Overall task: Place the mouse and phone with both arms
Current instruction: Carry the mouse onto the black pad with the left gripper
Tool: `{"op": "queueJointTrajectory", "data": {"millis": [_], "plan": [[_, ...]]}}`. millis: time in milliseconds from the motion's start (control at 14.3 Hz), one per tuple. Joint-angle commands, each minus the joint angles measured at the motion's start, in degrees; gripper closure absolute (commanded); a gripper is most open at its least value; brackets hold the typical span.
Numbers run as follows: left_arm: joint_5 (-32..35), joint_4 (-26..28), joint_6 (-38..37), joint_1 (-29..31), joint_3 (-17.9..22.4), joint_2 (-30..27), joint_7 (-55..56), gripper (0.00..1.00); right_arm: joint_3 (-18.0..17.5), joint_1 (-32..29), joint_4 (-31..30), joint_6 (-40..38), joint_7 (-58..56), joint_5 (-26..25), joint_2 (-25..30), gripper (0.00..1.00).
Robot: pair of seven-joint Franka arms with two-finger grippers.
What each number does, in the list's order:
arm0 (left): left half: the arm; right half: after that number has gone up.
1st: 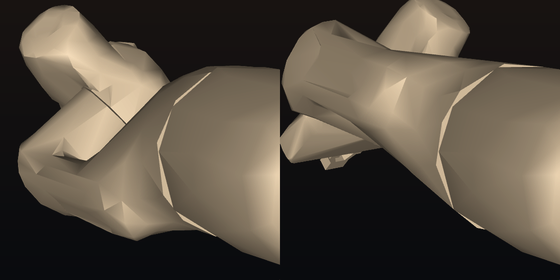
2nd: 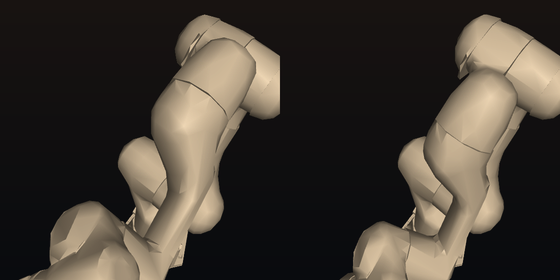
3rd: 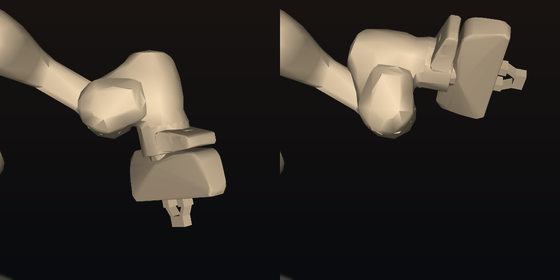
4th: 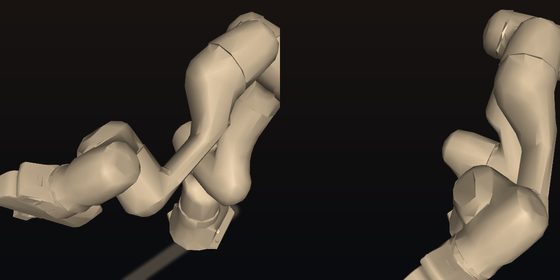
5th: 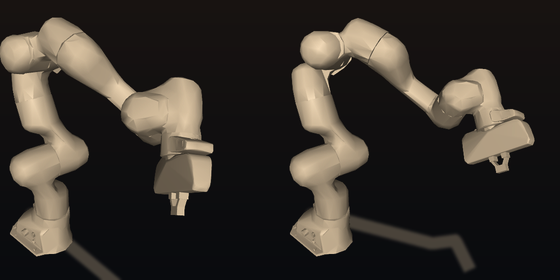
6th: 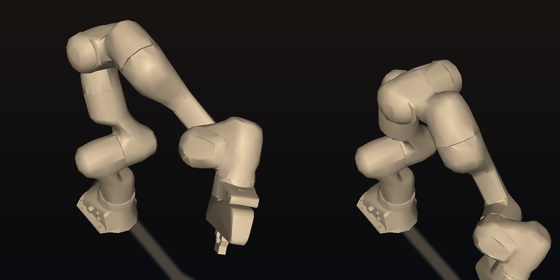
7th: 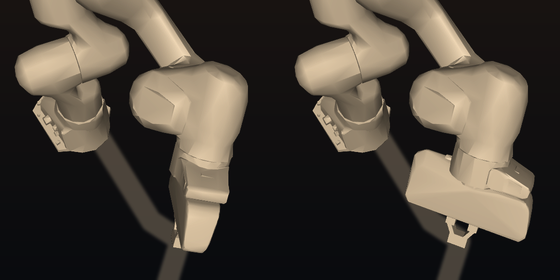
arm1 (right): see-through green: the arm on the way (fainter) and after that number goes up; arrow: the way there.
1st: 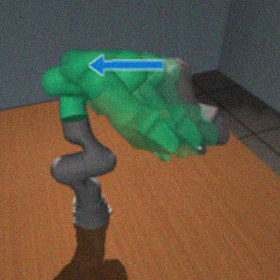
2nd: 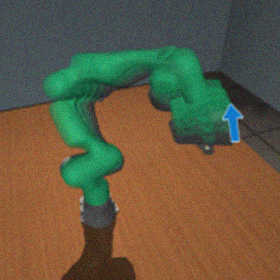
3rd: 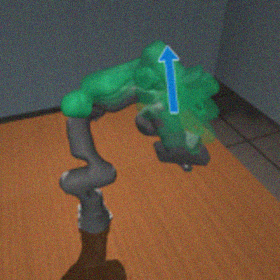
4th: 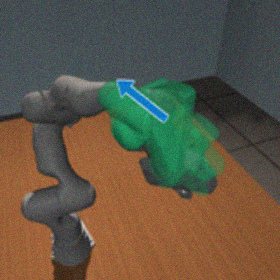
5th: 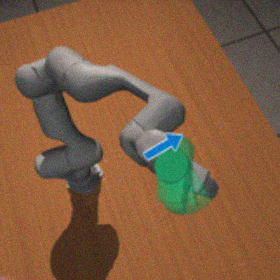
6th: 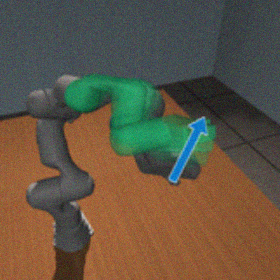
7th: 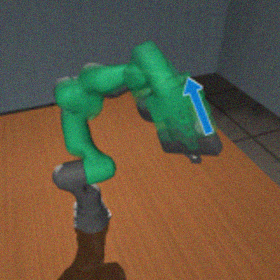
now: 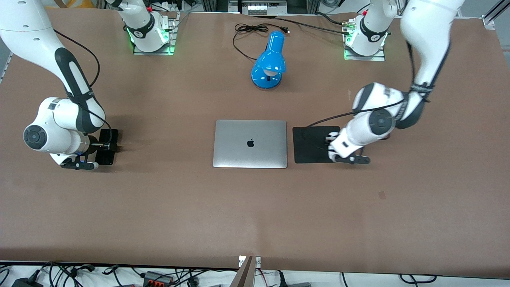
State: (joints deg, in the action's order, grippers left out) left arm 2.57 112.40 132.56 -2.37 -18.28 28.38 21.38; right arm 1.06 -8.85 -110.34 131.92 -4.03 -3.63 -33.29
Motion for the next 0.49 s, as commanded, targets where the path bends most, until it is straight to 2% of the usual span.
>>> {"op": "queueJointTrajectory", "data": {"millis": [0, 140, 210, 350, 420], "plan": [[1.91, 0.62, 2.79, 0.26, 0.09, 2.21, 4.11, 0.74, -0.62, -0.03, -0.76, -1.13, -0.27, 0.12, 1.91, 0.88], [1.91, 1.50, 4.89, -0.09, 0.09, 3.26, 4.20, 0.72, -2.37, 0.06, 0.38, -2.27, 0.08, 0.12, 3.14, 0.89], [1.91, 1.59, 5.34, -0.18, 0.09, 3.61, 4.37, 0.66, -3.86, 0.06, 1.52, -3.93, 0.43, 0.12, 3.40, 0.89], [1.91, 1.59, 5.43, -0.18, 0.09, 4.05, 6.56, 0.00, -7.11, 0.06, 5.12, -7.36, 1.04, 0.29, 3.58, 0.90], [1.91, 1.51, 5.35, -0.09, 0.09, 3.71, 6.83, 0.00, -9.30, 0.06, 6.26, -8.07, 3.22, 0.47, 3.32, 0.90]]}}
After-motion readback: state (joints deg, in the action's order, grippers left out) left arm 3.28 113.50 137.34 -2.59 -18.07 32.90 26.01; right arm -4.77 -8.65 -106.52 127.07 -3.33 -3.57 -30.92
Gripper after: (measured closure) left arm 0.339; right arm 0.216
